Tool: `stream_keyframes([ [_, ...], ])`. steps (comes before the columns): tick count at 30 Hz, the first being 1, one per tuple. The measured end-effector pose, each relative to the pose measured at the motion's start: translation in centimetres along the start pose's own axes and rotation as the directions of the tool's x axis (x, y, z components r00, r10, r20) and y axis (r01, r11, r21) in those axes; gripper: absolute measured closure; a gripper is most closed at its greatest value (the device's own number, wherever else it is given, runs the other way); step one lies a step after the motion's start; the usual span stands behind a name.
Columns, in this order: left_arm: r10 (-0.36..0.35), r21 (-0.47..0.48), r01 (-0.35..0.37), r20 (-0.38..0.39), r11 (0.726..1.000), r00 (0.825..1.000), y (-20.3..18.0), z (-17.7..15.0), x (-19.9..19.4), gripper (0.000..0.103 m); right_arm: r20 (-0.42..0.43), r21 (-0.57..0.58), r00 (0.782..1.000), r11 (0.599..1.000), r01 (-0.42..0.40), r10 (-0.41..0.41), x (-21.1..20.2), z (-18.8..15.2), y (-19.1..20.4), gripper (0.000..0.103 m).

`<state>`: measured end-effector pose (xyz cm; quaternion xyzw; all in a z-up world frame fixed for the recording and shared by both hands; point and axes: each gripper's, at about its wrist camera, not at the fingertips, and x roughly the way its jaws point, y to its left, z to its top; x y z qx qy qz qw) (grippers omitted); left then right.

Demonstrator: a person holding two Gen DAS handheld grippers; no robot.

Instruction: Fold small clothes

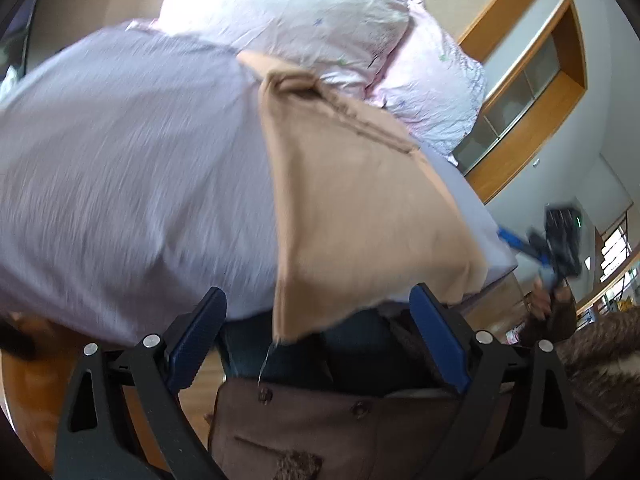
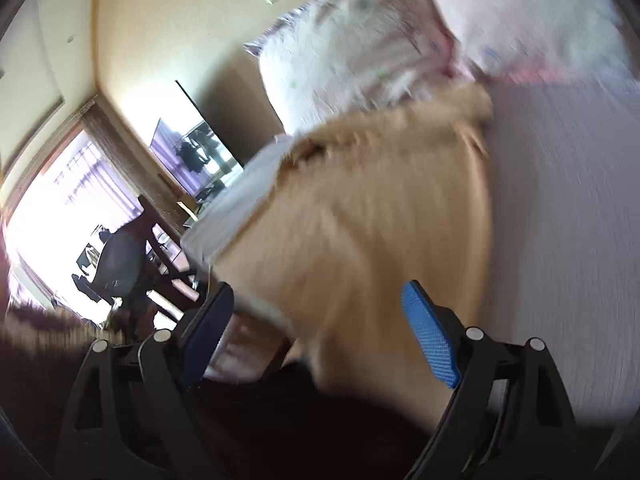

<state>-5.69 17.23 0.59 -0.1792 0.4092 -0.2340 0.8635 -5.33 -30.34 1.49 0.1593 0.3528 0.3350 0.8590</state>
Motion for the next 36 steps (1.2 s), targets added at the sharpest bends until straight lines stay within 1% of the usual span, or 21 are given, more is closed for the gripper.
stream_keyframes([
  [3,-0.008,-0.018,0.008,-0.051,1.000,0.999,0.4,-1.2,1.0,0.009,-0.033,0.132,0.998,0.990,0.057,-0.053,-1.7,-4.1,-3.0,0.020],
  [5,0.008,-0.015,-0.010,-0.081,1.000,0.997,0.6,-1.5,2.0,0.009,-0.059,0.200,0.993,0.974,0.108,-0.098,-1.5,-5.4,-5.1,0.021],
  [7,-0.004,-0.030,0.001,-0.089,1.000,0.996,0.8,-1.6,2.8,0.009,-0.077,0.260,0.991,0.958,0.122,-0.105,-0.7,-6.5,-6.7,0.024],
  [9,-0.024,-0.049,0.019,-0.093,0.999,0.995,0.9,-1.3,3.8,0.010,-0.074,0.286,0.995,0.955,0.083,-0.065,0.9,-6.9,-7.9,0.026],
  [11,-0.046,-0.061,0.040,-0.096,0.997,0.994,0.7,-1.1,4.8,0.010,-0.053,0.292,0.999,0.956,0.018,-0.003,2.0,-6.8,-8.4,0.030],
  [12,-0.063,-0.071,0.057,-0.096,0.996,0.993,0.6,-0.9,5.2,0.011,-0.043,0.295,0.999,0.955,-0.008,0.022,2.6,-6.6,-8.6,0.034],
  [13,-0.082,-0.081,0.074,-0.093,0.994,0.992,0.5,-0.8,5.4,0.014,-0.034,0.302,0.998,0.953,-0.041,0.053,3.3,-6.4,-8.9,0.043],
  [14,-0.093,-0.087,0.085,-0.092,0.993,0.991,0.3,-0.7,5.6,0.020,-0.029,0.304,0.997,0.951,-0.062,0.074,3.5,-6.4,-9.1,0.049],
  [15,-0.108,-0.095,0.099,-0.091,0.991,0.990,0.2,-0.4,6.0,0.025,-0.021,0.304,0.994,0.948,-0.092,0.103,3.9,-6.3,-9.3,0.065],
  [16,-0.112,-0.102,0.102,-0.092,0.989,0.989,0.2,-0.3,6.2,0.035,-0.017,0.304,0.993,0.947,-0.107,0.118,3.7,-6.7,-9.2,0.079],
  [17,-0.122,-0.128,0.109,-0.097,0.986,0.988,0.4,-0.2,6.5,0.042,-0.021,0.299,0.992,0.947,-0.115,0.127,4.0,-6.8,-9.1,0.084],
  [18,-0.141,-0.156,0.125,-0.100,0.980,0.985,0.8,-0.1,6.7,0.060,-0.023,0.290,0.990,0.949,-0.125,0.138,4.0,-6.8,-8.9,0.096],
  [19,-0.165,-0.190,0.144,-0.101,0.971,0.981,1.2,-0.1,6.9,0.079,-0.019,0.280,0.988,0.949,-0.141,0.152,3.9,-6.8,-8.6,0.096],
  [21,-0.222,-0.264,0.192,-0.087,0.945,0.971,2.2,-0.1,6.9,0.095,0.017,0.252,0.984,0.952,-0.174,0.175,2.8,-6.6,-7.9,0.097],
  [22,-0.239,-0.283,0.208,-0.080,0.936,0.968,2.5,0.0,6.7,0.098,0.041,0.239,0.982,0.953,-0.188,0.183,2.1,-6.3,-7.5,0.097],
  [25,-0.234,-0.282,0.210,-0.057,0.936,0.970,2.3,0.9,5.5,0.099,0.115,0.192,0.973,0.957,-0.217,0.198,0.2,-4.4,-6.4,0.097],
  [28,-0.244,-0.256,0.239,0.009,0.937,0.970,1.6,2.9,3.3,0.099,0.168,0.120,0.966,0.968,-0.219,0.198,-0.8,-1.0,-4.8,0.097],
  [31,-0.183,-0.163,0.195,0.090,0.967,0.979,0.3,7.3,1.6,0.099,0.227,0.046,0.958,0.980,-0.192,0.177,-0.7,4.9,-3.6,0.097],
  [32,-0.161,-0.127,0.175,0.114,0.976,0.980,-0.1,9.7,1.7,0.099,0.246,0.033,0.955,0.984,-0.176,0.162,-0.4,6.6,-3.6,0.097],
  [34,-0.122,-0.064,0.132,0.148,0.989,0.981,-0.8,13.7,2.5,0.099,0.294,0.044,0.950,0.992,-0.118,0.100,0.7,11.5,-4.4,0.097],
  [36,-0.068,-0.019,0.073,0.178,0.997,0.982,-1.3,18.9,4.7,0.099,0.329,0.094,0.943,0.993,-0.076,0.041,2.4,15.5,-6.1,0.097],
])
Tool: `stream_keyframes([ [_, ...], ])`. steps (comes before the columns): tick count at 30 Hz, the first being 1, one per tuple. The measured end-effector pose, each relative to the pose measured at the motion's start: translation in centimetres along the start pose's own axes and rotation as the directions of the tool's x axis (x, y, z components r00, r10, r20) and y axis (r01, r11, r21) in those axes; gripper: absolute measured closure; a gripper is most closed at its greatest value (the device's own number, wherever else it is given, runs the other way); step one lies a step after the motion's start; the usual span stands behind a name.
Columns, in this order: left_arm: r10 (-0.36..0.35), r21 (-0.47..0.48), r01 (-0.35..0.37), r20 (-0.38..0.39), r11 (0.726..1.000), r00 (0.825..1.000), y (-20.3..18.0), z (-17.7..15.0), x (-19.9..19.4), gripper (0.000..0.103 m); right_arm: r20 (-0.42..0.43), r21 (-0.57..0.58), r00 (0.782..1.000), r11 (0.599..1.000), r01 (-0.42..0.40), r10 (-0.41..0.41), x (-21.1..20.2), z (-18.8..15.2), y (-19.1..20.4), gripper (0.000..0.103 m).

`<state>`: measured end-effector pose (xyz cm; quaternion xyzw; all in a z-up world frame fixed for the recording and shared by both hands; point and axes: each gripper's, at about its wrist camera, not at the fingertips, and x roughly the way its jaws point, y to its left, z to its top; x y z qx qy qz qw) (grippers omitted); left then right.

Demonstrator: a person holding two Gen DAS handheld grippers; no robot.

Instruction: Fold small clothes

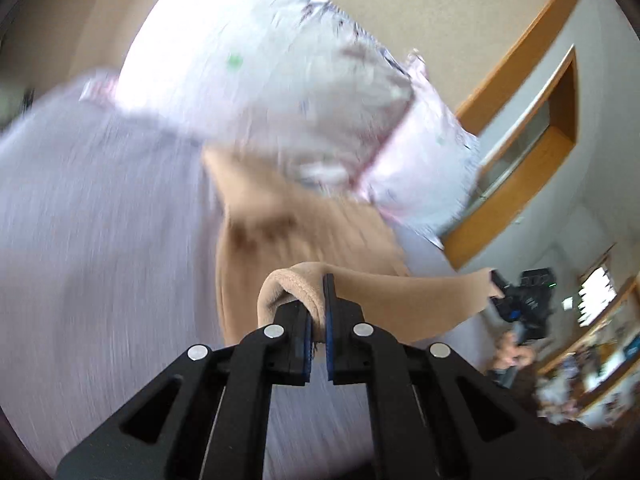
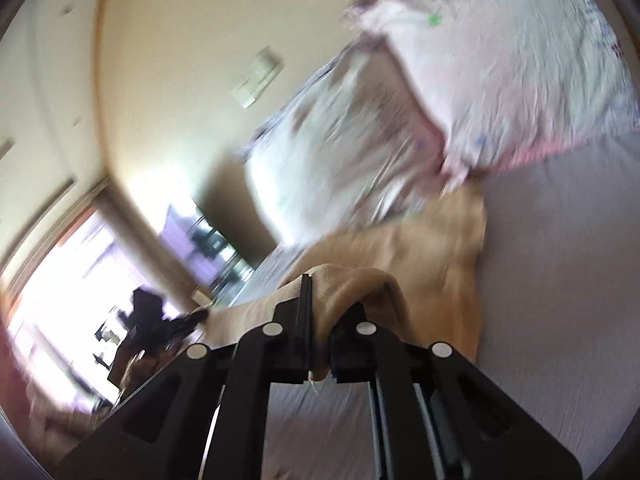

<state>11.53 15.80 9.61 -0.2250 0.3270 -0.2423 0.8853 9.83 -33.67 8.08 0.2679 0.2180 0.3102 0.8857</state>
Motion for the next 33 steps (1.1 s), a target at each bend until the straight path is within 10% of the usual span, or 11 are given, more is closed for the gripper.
stream_keyframes([
  [9,0.181,-0.124,-0.193,-0.096,0.973,0.979,7.1,11.2,16.1,0.099,-0.118,0.284,0.936,0.892,0.352,-0.332,16.0,8.1,-11.6,0.096],
  [11,0.151,-0.204,-0.173,-0.118,0.963,0.981,9.2,11.1,17.0,0.099,-0.161,0.328,0.920,0.860,0.390,-0.356,17.8,8.2,-13.1,0.093],
  [14,0.048,-0.340,-0.091,-0.132,0.936,0.990,11.8,11.0,17.5,0.098,-0.166,0.398,0.933,0.844,0.361,-0.321,18.6,8.0,-14.6,0.047],
  [19,-0.085,-0.535,0.055,-0.032,0.843,0.996,15.4,11.6,16.1,0.094,-0.135,0.446,0.940,0.828,0.339,-0.312,19.2,9.2,-15.7,0.037],
  [24,0.097,-0.464,-0.070,0.035,0.883,0.995,14.4,12.0,12.2,0.032,-0.039,0.361,0.925,0.858,0.365,-0.377,16.8,10.3,-13.8,0.035],
  [33,0.028,-0.290,-0.100,-0.240,0.952,0.970,10.6,6.3,13.1,0.032,-0.061,0.172,0.961,0.946,0.276,-0.270,13.1,7.7,-7.4,0.022],
])
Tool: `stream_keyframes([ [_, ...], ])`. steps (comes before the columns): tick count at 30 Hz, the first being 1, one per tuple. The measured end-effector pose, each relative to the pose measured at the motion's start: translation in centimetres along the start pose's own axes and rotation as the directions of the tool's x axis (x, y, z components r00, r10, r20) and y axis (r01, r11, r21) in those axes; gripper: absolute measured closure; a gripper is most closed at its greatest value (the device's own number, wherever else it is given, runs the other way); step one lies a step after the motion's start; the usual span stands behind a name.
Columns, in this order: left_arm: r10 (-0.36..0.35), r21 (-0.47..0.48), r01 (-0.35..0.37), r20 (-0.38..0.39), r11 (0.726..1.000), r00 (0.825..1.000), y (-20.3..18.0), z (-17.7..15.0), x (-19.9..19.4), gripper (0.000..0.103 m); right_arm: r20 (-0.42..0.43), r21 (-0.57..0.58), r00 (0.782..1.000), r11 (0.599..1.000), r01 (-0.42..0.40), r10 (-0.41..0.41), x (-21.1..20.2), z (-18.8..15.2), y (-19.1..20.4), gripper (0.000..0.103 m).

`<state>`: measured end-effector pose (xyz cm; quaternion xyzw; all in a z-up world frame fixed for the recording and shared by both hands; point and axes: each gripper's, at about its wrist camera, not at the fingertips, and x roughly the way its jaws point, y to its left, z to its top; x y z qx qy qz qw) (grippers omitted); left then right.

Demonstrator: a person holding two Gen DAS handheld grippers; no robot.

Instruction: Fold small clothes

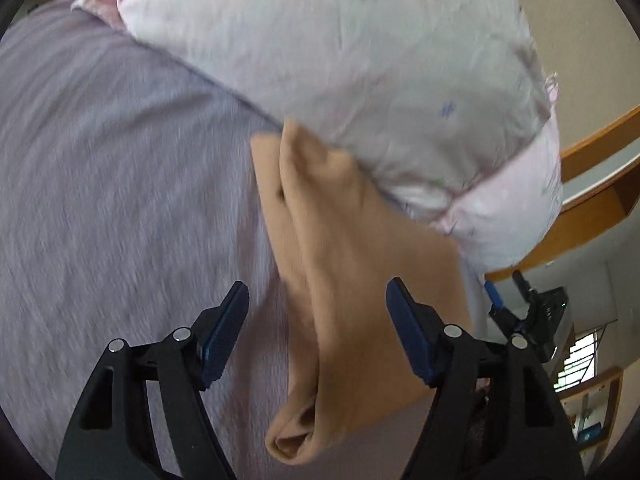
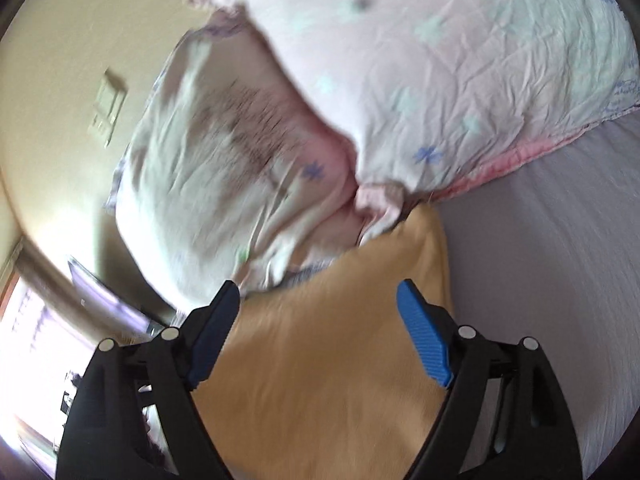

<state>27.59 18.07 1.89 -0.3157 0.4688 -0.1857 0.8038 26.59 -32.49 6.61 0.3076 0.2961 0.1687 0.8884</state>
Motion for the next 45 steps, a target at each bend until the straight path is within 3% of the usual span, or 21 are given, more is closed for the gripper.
stream_keyframes([
  [4,-0.010,0.003,0.010,-0.016,1.000,1.000,-0.4,-0.1,1.6,0.032,-0.007,-0.027,1.000,0.999,-0.029,0.029,-0.7,-1.7,1.0,0.022],
  [6,-0.053,-0.036,0.052,-0.017,0.998,0.998,-0.9,-0.1,2.8,0.047,0.024,-0.058,0.999,0.998,-0.038,0.039,-1.1,-2.3,1.5,0.019],
  [8,-0.080,-0.120,0.077,-0.023,0.990,0.997,-0.8,-0.2,3.8,0.073,0.068,-0.055,0.995,0.996,-0.064,0.067,-1.4,-2.6,0.9,0.018],
  [10,-0.160,-0.221,0.155,-0.007,0.963,0.987,-0.2,0.2,3.6,0.077,0.123,-0.039,0.988,0.995,-0.095,0.099,-2.1,-2.7,0.1,0.017],
  [11,-0.175,-0.229,0.172,0.005,0.958,0.984,-0.2,0.0,3.1,0.078,0.148,-0.031,0.983,0.994,-0.108,0.112,-2.6,-2.9,-0.3,0.017],
  [15,-0.161,-0.120,0.164,0.039,0.979,0.986,-6.0,0.9,1.6,0.078,0.222,0.026,0.965,0.988,-0.151,0.142,-3.9,-2.7,-2.2,0.017],
  [19,-0.176,0.052,0.175,0.011,0.983,0.984,-15.2,0.7,3.3,0.078,0.265,0.045,0.957,0.990,-0.136,0.120,-4.8,-2.7,-3.4,0.017],
  [22,-0.149,0.206,0.164,-0.087,0.965,0.985,-22.2,-1.6,8.0,0.077,0.291,0.053,0.953,0.993,-0.103,0.084,-5.6,-2.5,-4.5,0.017],
  [24,-0.054,0.331,0.113,-0.183,0.937,0.982,-26.5,-4.2,12.9,0.072,0.288,0.079,0.955,0.992,-0.095,0.069,-5.8,-2.3,-5.7,0.017],
  [26,0.048,0.437,0.084,-0.282,0.895,0.958,-29.2,-7.3,17.2,0.067,0.275,0.095,0.960,0.992,-0.086,0.057,-5.8,-2.1,-6.7,0.017],
  [27,0.057,0.446,0.091,-0.309,0.891,0.949,-29.6,-8.0,18.0,0.067,0.274,0.096,0.961,0.993,-0.075,0.046,-6.0,-2.0,-7.0,0.017],
  [30,-0.075,0.418,0.226,-0.348,0.880,0.934,-29.2,-8.7,16.6,0.058,0.279,0.092,0.959,0.993,-0.073,0.045,-6.7,-1.8,-7.4,0.017],
  [31,-0.118,0.400,0.261,-0.347,0.879,0.930,-28.7,-8.4,15.3,0.050,0.278,0.096,0.959,0.992,-0.086,0.056,-7.1,-1.8,-7.6,0.017],
  [33,-0.145,0.400,0.243,-0.260,0.883,0.955,-26.8,-7.5,11.4,0.037,0.229,0.107,0.971,0.990,-0.091,0.065,-7.7,-1.6,-7.4,0.017],
  [35,-0.101,0.456,0.169,-0.169,0.874,0.980,-25.1,-7.3,8.2,0.032,0.138,0.110,0.981,0.983,-0.150,0.134,-8.0,-2.1,-6.8,0.018],
  [37,-0.050,0.513,0.104,-0.118,0.852,0.992,-24.0,-7.8,6.6,0.032,0.056,0.094,0.985,0.982,-0.167,0.162,-8.3,-2.8,-5.8,0.021],
  [40,-0.009,0.583,0.074,-0.114,0.809,0.993,-23.8,-9.5,6.9,0.032,-0.016,0.025,0.995,0.995,-0.097,0.097,-8.8,-4.2,-3.2,0.031],
  [43,0.035,0.669,0.055,-0.120,0.742,0.992,-24.9,-12.5,8.5,0.032,-0.057,0.017,0.998,1.000,-0.010,0.011,-7.2,-3.4,-2.4,0.036],
  [45,0.058,0.683,0.048,-0.131,0.729,0.990,-24.9,-13.3,9.4,0.032,-0.105,0.040,0.994,0.998,0.042,-0.037,-5.2,-2.7,-3.0,0.043],
])
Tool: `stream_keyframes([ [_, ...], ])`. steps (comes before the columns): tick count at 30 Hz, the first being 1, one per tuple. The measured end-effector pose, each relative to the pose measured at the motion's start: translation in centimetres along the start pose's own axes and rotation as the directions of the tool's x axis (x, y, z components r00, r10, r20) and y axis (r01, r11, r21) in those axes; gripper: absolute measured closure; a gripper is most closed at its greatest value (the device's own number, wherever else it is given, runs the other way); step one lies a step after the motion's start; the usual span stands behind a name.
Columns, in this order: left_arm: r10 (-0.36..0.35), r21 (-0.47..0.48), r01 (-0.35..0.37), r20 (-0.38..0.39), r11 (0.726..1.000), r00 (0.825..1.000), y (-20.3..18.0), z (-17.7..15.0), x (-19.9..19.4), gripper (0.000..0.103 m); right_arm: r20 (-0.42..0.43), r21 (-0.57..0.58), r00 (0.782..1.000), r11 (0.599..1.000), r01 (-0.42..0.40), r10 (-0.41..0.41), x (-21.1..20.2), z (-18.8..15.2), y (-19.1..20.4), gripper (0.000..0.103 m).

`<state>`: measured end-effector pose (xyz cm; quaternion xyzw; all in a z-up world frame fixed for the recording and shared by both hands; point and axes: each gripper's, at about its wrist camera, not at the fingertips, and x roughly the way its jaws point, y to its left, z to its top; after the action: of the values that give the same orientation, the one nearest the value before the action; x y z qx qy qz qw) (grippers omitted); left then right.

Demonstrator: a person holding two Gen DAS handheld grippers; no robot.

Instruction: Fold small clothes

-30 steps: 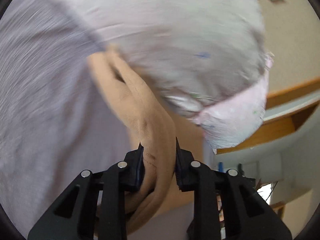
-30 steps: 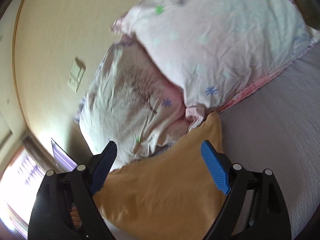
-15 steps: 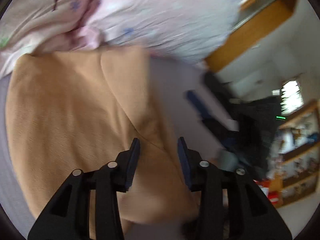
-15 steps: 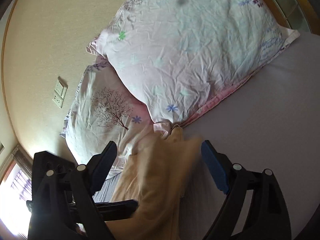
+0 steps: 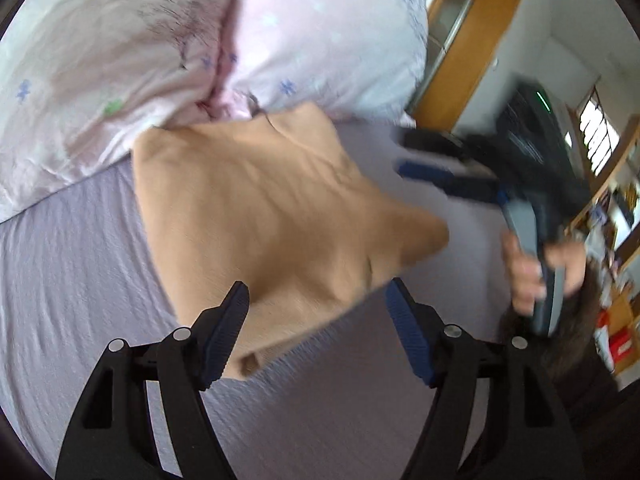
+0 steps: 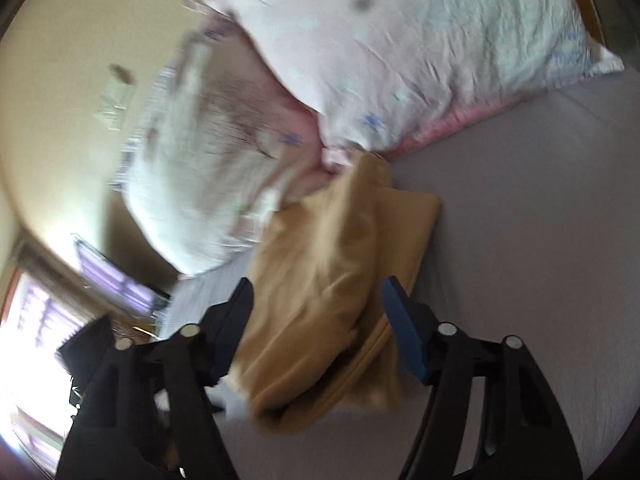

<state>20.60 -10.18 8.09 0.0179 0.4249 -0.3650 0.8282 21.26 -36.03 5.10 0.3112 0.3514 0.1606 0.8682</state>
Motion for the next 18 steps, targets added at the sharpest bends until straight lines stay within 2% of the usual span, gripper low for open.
stream_keyframes([
  [2,0.017,0.005,-0.017,-0.017,1.000,1.000,-0.3,-0.9,1.3,0.032,-0.074,0.027,0.996,0.998,0.049,-0.047,3.0,0.7,-0.7,0.050],
  [3,0.032,0.009,-0.031,-0.018,0.999,0.999,-0.4,-1.1,1.6,0.032,-0.089,0.022,0.994,0.998,0.064,-0.061,3.8,0.6,-0.8,0.059],
  [4,0.044,0.022,-0.043,-0.017,0.999,0.999,-0.6,-1.3,1.8,0.031,-0.110,-0.015,0.991,0.997,0.073,-0.074,5.0,0.6,-0.4,0.082],
  [5,0.049,0.030,-0.049,-0.015,0.998,0.999,-0.8,-1.4,1.8,0.029,-0.108,-0.044,0.992,0.997,0.065,-0.069,5.5,0.5,-0.1,0.090],
  [7,0.050,0.047,-0.049,-0.023,0.998,0.999,-1.3,-1.6,2.0,0.029,-0.068,-0.061,0.996,0.996,0.060,-0.064,5.0,0.9,0.2,0.091],
  [9,0.027,0.053,-0.025,-0.043,0.998,0.999,-1.6,-1.5,3.0,0.029,0.018,-0.018,0.999,0.999,0.043,-0.042,3.1,1.5,-0.7,0.091],
  [10,0.016,0.059,-0.013,-0.048,0.998,0.999,-1.9,-1.6,3.3,0.029,0.034,0.000,0.998,0.998,0.061,-0.061,2.8,1.8,-1.3,0.091],
  [11,0.021,0.074,-0.017,-0.055,0.997,0.998,-2.2,-1.6,4.0,0.029,0.001,0.015,0.996,0.995,0.094,-0.094,3.2,1.8,-2.1,0.090],
  [12,0.036,0.085,-0.031,-0.064,0.996,0.997,-2.6,-1.7,4.1,0.029,-0.036,0.042,0.994,0.994,0.104,-0.103,3.5,1.5,-2.8,0.080],
  [13,0.038,0.091,-0.032,-0.068,0.995,0.997,-2.8,-1.8,4.0,0.029,-0.057,0.085,0.994,0.991,0.101,-0.096,3.2,1.2,-3.4,0.063],
  [15,-0.001,0.073,0.004,-0.045,0.997,0.999,-2.7,-2.1,2.4,0.029,-0.027,0.155,0.999,0.987,0.051,-0.047,1.1,0.2,-3.8,0.046],
  [16,-0.025,0.054,0.027,-0.029,0.998,0.999,-2.4,-2.1,1.6,0.029,-0.004,0.151,1.000,0.988,0.011,-0.010,-0.2,-0.6,-3.5,0.042],
  [18,-0.039,0.003,0.039,0.014,0.999,0.999,-1.2,-1.9,-0.1,0.029,-0.012,0.129,1.000,0.991,-0.015,0.017,-1.2,-1.7,-2.7,0.041],
])
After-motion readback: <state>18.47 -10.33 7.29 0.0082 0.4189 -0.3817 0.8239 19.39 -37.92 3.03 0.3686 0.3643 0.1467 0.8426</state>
